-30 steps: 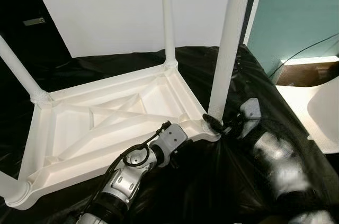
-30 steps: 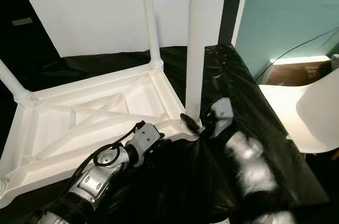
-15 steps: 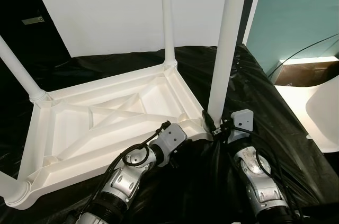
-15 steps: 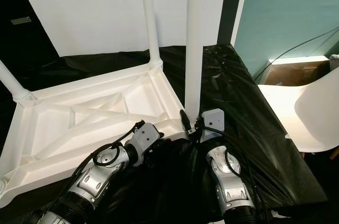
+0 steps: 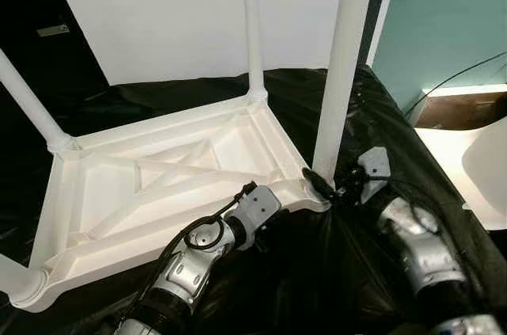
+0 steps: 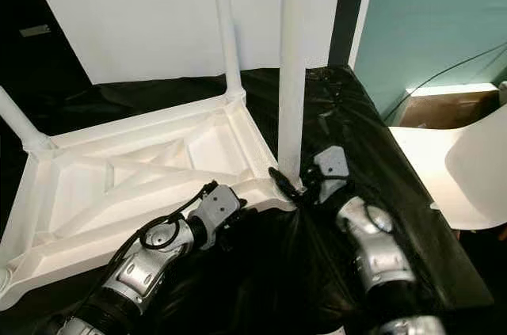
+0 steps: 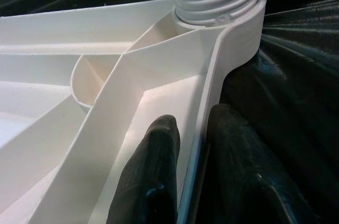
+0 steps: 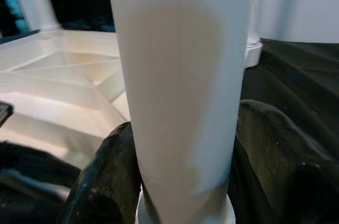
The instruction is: Building children table
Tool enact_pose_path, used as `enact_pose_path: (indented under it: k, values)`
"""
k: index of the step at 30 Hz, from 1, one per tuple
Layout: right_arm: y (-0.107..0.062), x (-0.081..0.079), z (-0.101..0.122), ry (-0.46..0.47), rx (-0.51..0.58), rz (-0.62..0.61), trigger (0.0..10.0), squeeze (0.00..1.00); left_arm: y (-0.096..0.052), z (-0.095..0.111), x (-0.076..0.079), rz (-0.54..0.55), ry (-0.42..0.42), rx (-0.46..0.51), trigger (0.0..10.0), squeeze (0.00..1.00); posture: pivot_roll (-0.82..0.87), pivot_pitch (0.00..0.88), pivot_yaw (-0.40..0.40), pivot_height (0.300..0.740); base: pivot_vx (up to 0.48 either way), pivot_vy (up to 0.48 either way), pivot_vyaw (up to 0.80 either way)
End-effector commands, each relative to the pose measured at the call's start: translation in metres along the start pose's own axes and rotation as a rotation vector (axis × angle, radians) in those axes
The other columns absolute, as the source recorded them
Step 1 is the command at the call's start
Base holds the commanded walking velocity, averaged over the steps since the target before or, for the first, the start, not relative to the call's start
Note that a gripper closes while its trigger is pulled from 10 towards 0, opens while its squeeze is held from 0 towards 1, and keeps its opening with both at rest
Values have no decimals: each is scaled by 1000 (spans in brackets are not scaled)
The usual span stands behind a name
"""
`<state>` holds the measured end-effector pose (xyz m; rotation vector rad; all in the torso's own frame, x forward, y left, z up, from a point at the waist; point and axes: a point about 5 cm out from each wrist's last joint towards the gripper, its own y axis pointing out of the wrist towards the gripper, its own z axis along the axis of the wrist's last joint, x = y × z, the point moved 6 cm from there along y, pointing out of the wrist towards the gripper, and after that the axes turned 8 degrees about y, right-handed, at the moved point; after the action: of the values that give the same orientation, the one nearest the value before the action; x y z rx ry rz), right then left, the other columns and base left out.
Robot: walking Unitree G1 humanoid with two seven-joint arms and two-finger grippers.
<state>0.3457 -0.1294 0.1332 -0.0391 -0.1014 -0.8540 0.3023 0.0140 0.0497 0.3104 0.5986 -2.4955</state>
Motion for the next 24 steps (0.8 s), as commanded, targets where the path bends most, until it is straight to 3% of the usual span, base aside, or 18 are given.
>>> enact_pose_path:
  k: [1,3,4,5,10,13,16,18,20,21,23,24]
  values:
    - [-2,3,-2,15,-17,11,10000,0,-9,-63,40,-124,-99,-218,10000,0,-61,0,21,740,0,0,0]
    - [-2,4,-3,15,-33,30,10000,0,-9,-63,40,-125,-100,-218,10000,0,-62,0,20,740,0,0,0]
    - [-3,4,-5,12,-56,48,5882,0,-9,-63,41,-125,-101,-218,10000,0,-61,0,18,740,0,0,0]
    - [-4,3,-7,23,-66,62,0,0,-9,-63,41,-124,-101,-218,10000,0,-59,0,19,740,0,0,0]
    - [-5,-1,-11,49,-72,83,0,0,-9,-64,42,-123,-102,-218,10000,0,-58,0,20,740,0,0,0]
    - [-6,-11,-18,92,-79,85,0,0,-10,-65,42,-122,-103,-219,10000,0,-53,0,21,740,0,0,0]
    - [-7,-10,-25,130,-32,-111,0,0,-12,-65,42,-122,-103,-222,10000,0,-49,0,23,740,0,0,0]
    - [-7,-10,-25,130,-32,-111,0,0,-12,-65,42,-122,-103,-222,10000,0,-49,0,23,740,0,0,0]
    - [-16,7,-29,110,1,-371,0,0,-12,-65,40,-122,-100,-224,10000,0,-43,0,23,740,0,0,0]
    - [-16,7,-29,110,1,-371,0,0,-12,-65,40,-122,-100,-224,10000,0,-43,0,23,740,0,0,0]
    - [-31,17,-39,34,-16,-596,0,0,-12,-64,34,-112,-96,-222,10000,0,-34,0,27,740,0,0,0]
    - [-31,17,-39,34,-16,-596,0,0,-12,-64,34,-112,-96,-222,10000,0,-34,0,27,740,0,0,0]
